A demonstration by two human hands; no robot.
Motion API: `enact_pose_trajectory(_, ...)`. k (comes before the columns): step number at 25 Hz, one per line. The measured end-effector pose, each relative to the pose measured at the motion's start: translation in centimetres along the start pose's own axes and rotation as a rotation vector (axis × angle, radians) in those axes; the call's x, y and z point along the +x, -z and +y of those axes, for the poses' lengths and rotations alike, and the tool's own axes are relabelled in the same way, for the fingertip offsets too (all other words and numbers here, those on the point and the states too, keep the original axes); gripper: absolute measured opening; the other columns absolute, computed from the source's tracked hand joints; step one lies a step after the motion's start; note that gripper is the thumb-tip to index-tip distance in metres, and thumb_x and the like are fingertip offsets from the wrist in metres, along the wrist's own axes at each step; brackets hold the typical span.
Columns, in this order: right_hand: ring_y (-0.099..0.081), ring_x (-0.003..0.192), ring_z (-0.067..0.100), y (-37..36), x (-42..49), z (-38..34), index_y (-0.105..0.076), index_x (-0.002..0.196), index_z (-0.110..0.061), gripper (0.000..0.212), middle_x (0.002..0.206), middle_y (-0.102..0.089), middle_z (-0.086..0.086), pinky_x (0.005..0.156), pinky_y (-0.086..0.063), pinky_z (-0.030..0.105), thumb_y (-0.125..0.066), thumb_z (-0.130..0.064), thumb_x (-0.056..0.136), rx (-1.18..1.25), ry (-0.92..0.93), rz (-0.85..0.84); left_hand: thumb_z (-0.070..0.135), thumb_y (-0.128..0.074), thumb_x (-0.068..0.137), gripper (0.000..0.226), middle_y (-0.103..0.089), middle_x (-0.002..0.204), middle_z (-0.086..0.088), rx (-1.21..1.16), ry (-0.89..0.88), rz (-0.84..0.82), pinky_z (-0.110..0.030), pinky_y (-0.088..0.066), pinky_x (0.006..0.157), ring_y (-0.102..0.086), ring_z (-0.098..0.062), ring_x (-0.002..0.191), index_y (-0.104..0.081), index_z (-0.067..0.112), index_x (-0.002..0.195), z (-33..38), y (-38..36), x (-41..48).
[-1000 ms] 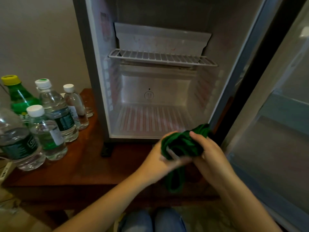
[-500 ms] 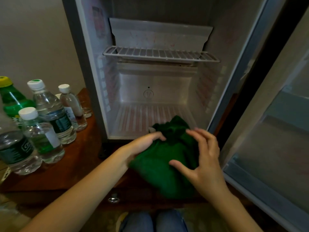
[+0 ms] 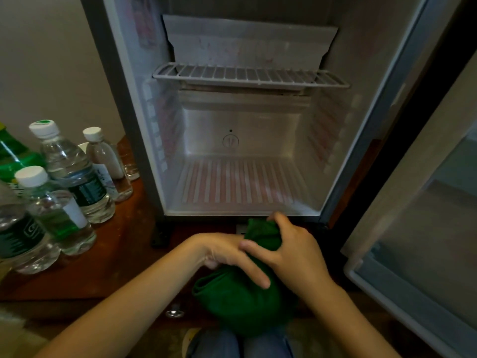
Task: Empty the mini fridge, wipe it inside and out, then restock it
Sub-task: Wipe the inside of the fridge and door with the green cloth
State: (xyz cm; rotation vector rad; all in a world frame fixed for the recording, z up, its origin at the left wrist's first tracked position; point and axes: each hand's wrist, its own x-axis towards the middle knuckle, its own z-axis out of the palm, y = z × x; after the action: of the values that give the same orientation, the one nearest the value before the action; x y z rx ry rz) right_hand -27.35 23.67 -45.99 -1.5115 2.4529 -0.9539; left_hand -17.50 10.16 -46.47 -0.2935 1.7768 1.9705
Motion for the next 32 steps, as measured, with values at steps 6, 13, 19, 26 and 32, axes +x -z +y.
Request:
enact_pose_trajectory(6, -0.004, 0.143, 0.010, 0.7, -0.7, 0.8, 0.003, 0.141, -0.059, 0.085, 0.151, 0.003, -0.021, 0.114, -0.016, 0.037, -0.039, -0.083, 0.071, 0.005, 0.135, -0.110, 0.018, -0.058, 0.079, 0.020, -0.074, 0.089, -0.006, -0.526, -0.186, 0.317, -0.031, -0.056, 0.073, -0.071, -0.017, 0.080, -0.074, 0.016, 0.091, 0.6, 0.4, 0.9)
enact_pose_trajectory(13, 0.009, 0.146, 0.025, 0.0, 6.4, 0.2, 0.026, 0.144, -0.036, 0.104, 0.156, 0.024, -0.008, 0.112, -0.015, 0.057, -0.058, -0.015, 0.087, -0.390, 0.032, -0.068, 0.045, -0.046, 0.094, 0.043, -0.057, 0.121, 0.000, 0.001, -0.171, 0.630, -0.027, -0.045, 0.090, -0.056, -0.020, 0.111, -0.051, 0.018, 0.128, 7.1, 5.2, 2.5)
enact_pose_trajectory(19, 0.005, 0.145, 0.032, -3.2, 9.3, 1.1, 0.000, 0.148, -0.046, 0.067, 0.159, 0.008, -0.012, 0.111, -0.004, 0.061, -0.037, -0.056, 0.093, -0.347, -0.014, -0.396, 0.029, -0.056, 0.093, 0.021, -0.063, 0.074, -0.003, 0.743, -0.202, 1.201, -0.026, -0.043, 0.057, -0.056, -0.009, 0.065, -0.065, 0.014, 0.083, -0.3, 9.2, -1.3)
enact_pose_trajectory(26, -0.022, 0.136, 0.040, -6.3, 17.0, 1.8, -0.022, 0.146, -0.047, 0.049, 0.158, -0.015, -0.007, 0.107, -0.029, 0.054, -0.034, -0.040, 0.099, -0.507, 0.059, -0.250, 0.035, -0.046, 0.089, 0.021, -0.062, 0.082, 0.013, 0.775, -0.580, 1.517, -0.008, -0.044, 0.067, -0.059, 0.000, 0.078, -0.063, 0.022, 0.088, -9.0, 7.9, -5.3)
enact_pose_trajectory(32, -0.036, 0.127, 0.037, -8.2, 17.1, -1.0, -0.034, 0.143, -0.038, 0.055, 0.149, -0.035, 0.001, 0.097, -0.042, 0.049, -0.049, -0.025, 0.092, -0.529, -0.029, -0.272, 0.053, -0.063, 0.080, 0.045, -0.055, 0.082, 0.001, 0.285, -0.497, 1.741, -0.027, -0.044, 0.065, -0.056, -0.014, 0.073, -0.047, 0.015, 0.099, -9.9, 8.8, -6.0)
